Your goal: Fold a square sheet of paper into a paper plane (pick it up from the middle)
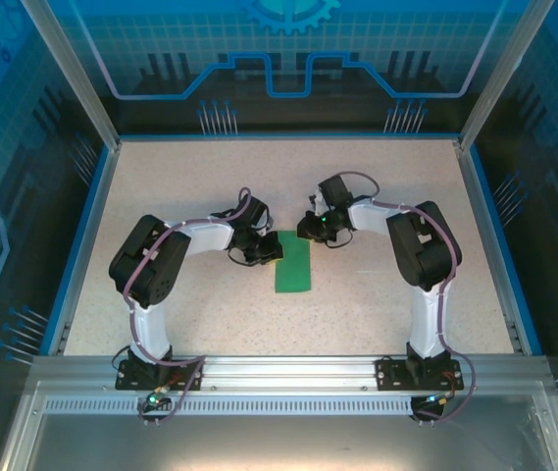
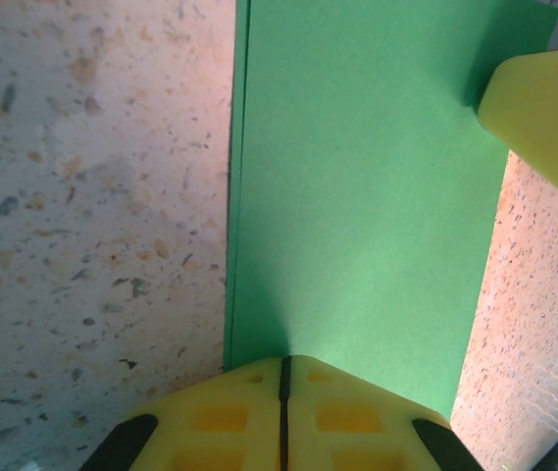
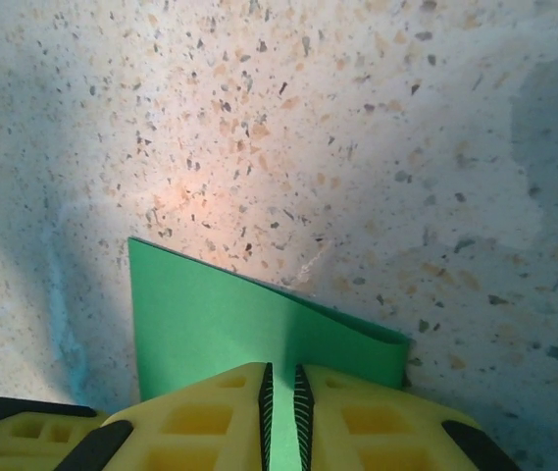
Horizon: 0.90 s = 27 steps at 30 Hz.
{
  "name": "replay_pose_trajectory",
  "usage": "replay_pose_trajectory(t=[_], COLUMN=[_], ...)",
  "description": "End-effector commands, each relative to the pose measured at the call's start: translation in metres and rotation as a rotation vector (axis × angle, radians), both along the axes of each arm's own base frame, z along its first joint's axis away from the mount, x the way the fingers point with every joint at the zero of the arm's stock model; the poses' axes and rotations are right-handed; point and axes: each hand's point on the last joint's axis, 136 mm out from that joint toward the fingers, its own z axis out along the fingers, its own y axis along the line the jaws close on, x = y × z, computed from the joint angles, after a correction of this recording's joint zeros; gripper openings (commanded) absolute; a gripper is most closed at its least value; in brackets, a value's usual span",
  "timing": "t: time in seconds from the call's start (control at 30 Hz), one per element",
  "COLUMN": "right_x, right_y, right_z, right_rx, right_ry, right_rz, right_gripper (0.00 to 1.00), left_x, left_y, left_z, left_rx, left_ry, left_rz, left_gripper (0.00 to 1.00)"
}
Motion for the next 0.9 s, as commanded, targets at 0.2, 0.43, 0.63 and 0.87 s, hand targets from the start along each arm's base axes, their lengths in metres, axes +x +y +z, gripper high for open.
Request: replay_pose_trajectory(t=[0.2, 0.43, 0.63, 0.87], right_x=[0.011, 0.004, 0.01, 0.02], right_y=[-0.001, -0.013, -0.012, -0.003], right_z=[0.013, -0.025, -0.019, 0.005], right_rx=[0.028, -0.048, -0.025, 0.034], right_ry=[-0.032, 0.038, 0.033, -0.026], right_rz=[-0.032, -0.074, -0.087, -0.071], right_gripper=[0.18, 0.18, 0.17, 0.18], left_x=[-0.04, -0.04, -0.04, -0.04], left_y=[0.027, 0.028, 0.028, 0.029], left_z=[-0.047, -0.047, -0.047, -0.047], left_rx=[0.174, 0.175, 0.177, 0.177], left_ry=[0.157, 0.155, 0.155, 0.155], left_rz=[-0.01, -0.01, -0.012, -0.009], left_gripper=[0.1, 0.1, 0.1, 0.1])
